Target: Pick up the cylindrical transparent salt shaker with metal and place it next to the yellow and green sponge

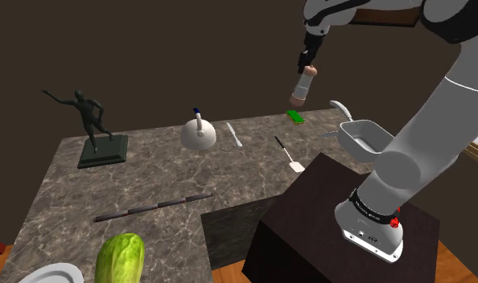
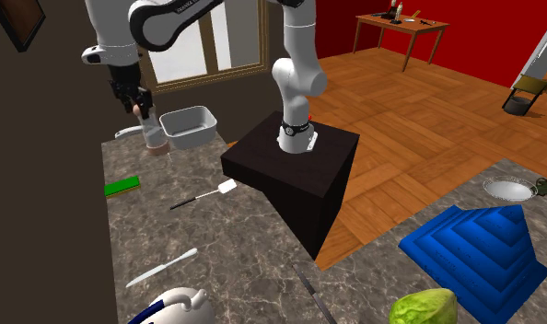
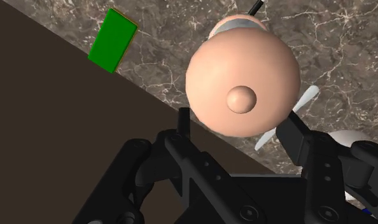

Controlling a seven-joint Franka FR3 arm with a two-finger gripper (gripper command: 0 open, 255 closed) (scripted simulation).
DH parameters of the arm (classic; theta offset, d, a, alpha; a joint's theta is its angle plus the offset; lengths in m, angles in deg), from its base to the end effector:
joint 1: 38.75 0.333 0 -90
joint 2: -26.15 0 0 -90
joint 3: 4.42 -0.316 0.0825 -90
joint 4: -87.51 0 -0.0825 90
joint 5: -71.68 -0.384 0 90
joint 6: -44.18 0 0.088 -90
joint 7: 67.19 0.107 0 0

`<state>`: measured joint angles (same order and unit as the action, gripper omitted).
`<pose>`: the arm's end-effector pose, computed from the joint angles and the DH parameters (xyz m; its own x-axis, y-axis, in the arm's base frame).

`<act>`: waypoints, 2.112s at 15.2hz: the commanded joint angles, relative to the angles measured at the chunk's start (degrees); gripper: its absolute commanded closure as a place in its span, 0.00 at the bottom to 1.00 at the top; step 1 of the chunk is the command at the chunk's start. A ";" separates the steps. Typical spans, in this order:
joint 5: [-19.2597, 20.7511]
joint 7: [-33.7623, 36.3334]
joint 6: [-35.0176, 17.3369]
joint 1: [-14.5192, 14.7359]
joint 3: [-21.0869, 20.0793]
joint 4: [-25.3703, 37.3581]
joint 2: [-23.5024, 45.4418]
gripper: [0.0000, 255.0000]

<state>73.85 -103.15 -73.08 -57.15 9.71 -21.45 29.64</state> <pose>0.4929 -0.3140 0.4749 0.9961 0.0785 0.0396 0.0747 -0.9931 0.0903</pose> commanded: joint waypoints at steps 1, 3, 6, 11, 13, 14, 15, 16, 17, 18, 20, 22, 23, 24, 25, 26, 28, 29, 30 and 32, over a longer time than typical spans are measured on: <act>-1.15 -2.88 0.18 -1.36 1.05 3.25 3.06 1.00; -2.46 -5.54 1.10 -2.84 1.86 7.40 6.33 1.00; -4.57 -9.32 2.94 -5.35 2.76 14.39 11.62 1.00; -5.87 -11.32 3.78 -7.06 3.06 18.59 15.10 0.00; -4.10 -11.48 -2.77 -6.17 3.29 10.54 12.05 0.00; -3.23 -11.53 -5.95 -5.84 3.41 6.89 10.80 0.00; -2.37 -11.56 -9.08 -5.56 3.54 3.45 9.72 0.00; -1.51 -11.57 -12.17 -5.36 3.66 0.19 8.80 0.00; -0.66 -11.56 -15.25 -5.20 3.80 -2.88 8.03 0.00; 0.20 -11.54 -18.31 -5.08 3.96 -5.80 7.42 0.00; 1.94 -11.44 -24.43 -4.97 4.33 -11.17 6.67 0.00; 3.74 -11.26 -30.58 -4.98 4.80 -15.95 6.55 0.00; 4.68 -11.13 -33.68 -5.02 5.09 -18.12 6.74 0.00; 5.64 -10.97 -36.80 -5.07 5.42 -20.15 7.09 0.00; 6.64 -10.76 -39.95 -5.12 5.79 -22.03 7.62 0.00; 7.68 -10.50 -43.12 -5.17 6.22 -23.76 8.32 0.00; 9.91 -9.79 -49.56 -5.17 7.34 -26.76 10.27 0.00; 11.03 -9.38 -52.82 -5.02 8.11 -28.03 11.54 0.00; 12.18 -8.89 -56.11 -4.83 8.97 -29.13 13.01 0.00; 12.35 -9.01 -59.44 -5.00 9.35 -29.49 15.38 0.00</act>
<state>85.70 -112.51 -130.46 -62.42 18.59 -50.37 44.03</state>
